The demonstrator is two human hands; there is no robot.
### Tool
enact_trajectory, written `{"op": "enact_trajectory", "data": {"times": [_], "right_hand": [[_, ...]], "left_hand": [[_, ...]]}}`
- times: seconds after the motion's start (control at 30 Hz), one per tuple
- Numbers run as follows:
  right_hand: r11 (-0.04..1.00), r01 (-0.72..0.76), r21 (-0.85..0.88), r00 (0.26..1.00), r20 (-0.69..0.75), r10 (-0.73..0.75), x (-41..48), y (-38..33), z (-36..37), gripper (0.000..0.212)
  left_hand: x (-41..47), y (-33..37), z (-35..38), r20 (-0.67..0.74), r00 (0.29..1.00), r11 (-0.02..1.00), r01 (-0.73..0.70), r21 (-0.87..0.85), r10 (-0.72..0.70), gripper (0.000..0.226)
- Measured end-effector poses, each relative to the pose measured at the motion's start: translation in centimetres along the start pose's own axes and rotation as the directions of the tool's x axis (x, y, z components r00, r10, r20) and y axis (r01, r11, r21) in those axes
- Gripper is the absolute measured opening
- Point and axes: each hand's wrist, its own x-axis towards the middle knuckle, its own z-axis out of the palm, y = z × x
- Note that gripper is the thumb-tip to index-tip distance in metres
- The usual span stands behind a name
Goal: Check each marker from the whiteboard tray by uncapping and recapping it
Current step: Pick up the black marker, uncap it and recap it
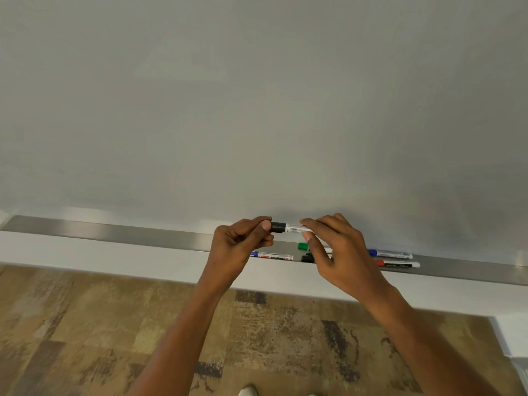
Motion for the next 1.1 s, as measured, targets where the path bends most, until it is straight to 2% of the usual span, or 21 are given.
{"op": "enact_trajectory", "data": {"times": [0.3,0.5,0.67,0.8,0.97,1.1], "right_hand": [[1.0,-0.018,0.018,0.999,-0.041,0.019,0.9,-0.5,1.3,0.024],[0.999,-0.03,-0.012,1.0,-0.006,0.03,1.6,-0.3,2.5,0.025],[0.999,-0.021,0.035,0.999,0.045,0.02,2.5,0.9,3.0,0.031],[0.994,-0.083,0.076,0.996,0.051,0.079,2.1,2.4,4.5,0.032],[0.997,-0.075,0.037,0.991,0.11,0.07,1.3,4.0,8.0,0.021],[0.989,-0.142,-0.047,0.973,0.177,0.148,0.8,5.1,11.2,0.022]], "left_hand": [[0.8,-0.4,0.4,-0.073,0.997,1.0,-0.023,0.021,0.024,0.02],[1.0,-1.2,0.1,-0.087,0.996,1.0,-0.023,-0.02,0.021,0.022],[2.3,-2.2,-0.8,-0.116,0.993,0.998,0.027,-0.059,-0.034,0.025],[3.2,-3.6,-2.4,-0.197,0.976,0.995,0.089,-0.049,-0.097,0.026],[4.1,-6.4,-3.7,-0.297,0.94,0.977,0.198,0.082,-0.166,0.022],[4.7,-9.4,-4.5,-0.393,0.896,0.916,0.318,0.243,-0.207,0.026]]}}
